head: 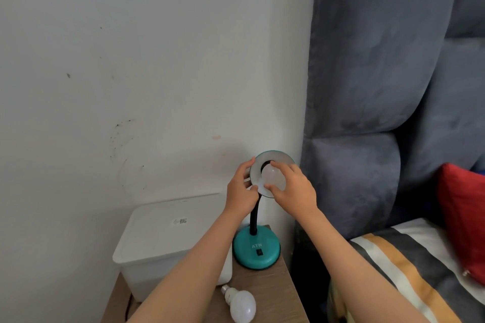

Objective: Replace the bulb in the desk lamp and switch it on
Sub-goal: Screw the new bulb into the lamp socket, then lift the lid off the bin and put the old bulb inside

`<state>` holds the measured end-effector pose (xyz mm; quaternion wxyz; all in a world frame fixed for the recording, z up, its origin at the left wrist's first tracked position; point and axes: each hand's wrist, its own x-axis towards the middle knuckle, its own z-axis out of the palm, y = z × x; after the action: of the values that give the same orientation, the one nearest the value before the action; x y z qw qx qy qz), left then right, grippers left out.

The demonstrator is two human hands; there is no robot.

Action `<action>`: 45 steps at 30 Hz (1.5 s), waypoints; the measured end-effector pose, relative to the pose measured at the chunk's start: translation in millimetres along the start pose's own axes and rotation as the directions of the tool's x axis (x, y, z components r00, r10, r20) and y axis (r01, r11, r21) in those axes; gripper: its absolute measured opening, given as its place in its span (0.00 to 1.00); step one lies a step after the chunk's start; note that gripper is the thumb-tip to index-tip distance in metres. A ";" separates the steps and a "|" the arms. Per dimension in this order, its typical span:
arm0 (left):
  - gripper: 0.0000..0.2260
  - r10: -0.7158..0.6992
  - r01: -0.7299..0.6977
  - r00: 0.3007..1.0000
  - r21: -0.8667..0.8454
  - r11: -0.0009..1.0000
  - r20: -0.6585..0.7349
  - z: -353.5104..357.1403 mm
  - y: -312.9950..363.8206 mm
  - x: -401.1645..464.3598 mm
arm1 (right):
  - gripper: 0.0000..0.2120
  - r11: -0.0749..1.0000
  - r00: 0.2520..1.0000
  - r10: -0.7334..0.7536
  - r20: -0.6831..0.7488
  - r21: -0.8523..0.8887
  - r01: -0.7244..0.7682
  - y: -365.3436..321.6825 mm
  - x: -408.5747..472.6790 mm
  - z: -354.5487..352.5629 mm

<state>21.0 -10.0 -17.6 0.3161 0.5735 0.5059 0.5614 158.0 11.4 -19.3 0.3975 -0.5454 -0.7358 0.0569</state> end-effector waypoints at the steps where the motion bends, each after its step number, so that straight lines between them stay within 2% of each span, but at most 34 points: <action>1: 0.28 -0.009 0.009 1.000 0.011 1.000 0.016 -1.8 1.0 -0.7 | 0.26 1.000 1.000 -0.021 0.017 -0.014 0.021 0.5 -0.8 -0.5; 5: 0.28 -0.045 0.036 0.996 0.117 0.992 0.072 -13.5 6.7 -11.4 | 0.31 0.998 0.997 -0.051 0.051 -0.039 0.053 -3.1 -10.6 -2.3; 11: 0.27 -0.101 0.108 0.994 0.253 0.961 -0.041 -56.6 -3.6 -51.1 | 0.24 0.991 0.978 -0.092 -0.189 0.075 0.108 -19.0 -50.7 8.3; 13: 0.26 -0.106 0.134 0.989 0.316 0.939 -0.104 -78.5 -13.5 -65.7 | 0.21 0.980 0.966 -0.154 -0.207 0.095 0.176 -28.5 -65.9 17.5; 16: 0.27 -0.123 0.203 0.972 0.452 0.869 -0.202 -113.0 -28.1 -84.6 | 0.18 0.969 0.977 -0.193 -0.093 0.138 0.205 -43.0 -82.8 36.9; 18: 0.29 -0.160 0.289 0.952 0.596 0.749 -0.260 -136.3 -37.9 -93.6 | 0.19 0.971 0.986 -0.164 0.041 0.181 0.154 -53.4 -88.7 51.0; 21: 0.40 -0.266 0.419 0.907 0.740 0.526 -0.325 -169.3 -52.5 -104.5 | 0.31 0.981 0.966 -0.057 0.251 0.192 0.008 -68.5 -87.3 71.9; 23: 0.46 -0.336 0.480 0.874 0.731 0.485 -0.351 -188.2 -61.9 -109.4 | 0.38 0.967 0.930 0.028 0.367 0.225 -0.118 -75.3 -83.1 83.9; 25: 0.50 -0.380 0.508 0.857 0.694 0.510 -0.349 -201.8 -67.8 -111.0 | 0.47 0.956 0.896 0.085 0.435 0.219 -0.197 -78.0 -77.7 95.3; 27: 0.51 -0.399 0.506 0.860 0.632 0.586 -0.318 -209.8 -71.4 -109.4 | 0.55 0.952 0.873 0.107 0.476 0.205 -0.228 -71.5 -70.8 110.8; 29: 0.52 -0.408 0.490 0.870 0.579 0.652 -0.276 -213.9 -73.5 -107.0 | 0.57 0.955 0.859 0.088 0.504 0.202 -0.217 -63.6 -65.4 122.7; 32: 0.52 -0.403 0.459 0.885 0.574 0.678 -0.233 -217.9 -77.6 -102.7 | 0.51 0.950 0.864 0.067 0.499 0.234 -0.209 -64.6 -63.8 121.1; 34: 0.48 -0.385 0.439 0.896 0.569 0.695 -0.220 -220.2 -80.3 -100.5 | 0.47 0.953 0.864 0.040 0.502 0.240 -0.183 -66.6 -63.8 119.9; 41: 0.41 -0.347 0.410 0.911 0.562 0.718 -0.222 -223.3 -76.2 -98.7 | 0.47 0.962 0.868 0.010 0.497 0.231 -0.143 -69.8 -63.7 118.7; 45: 0.43 -0.312 0.388 0.921 0.584 0.713 -0.231 -225.8 -63.8 -94.3 | 0.48 0.970 0.881 0.004 0.473 0.211 -0.117 -78.5 -60.8 106.8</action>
<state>-197.6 -126.2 -69.3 0.1810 0.5052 0.7785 0.3257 34.9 -34.1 -82.8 0.2670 -0.4876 -0.7806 0.2857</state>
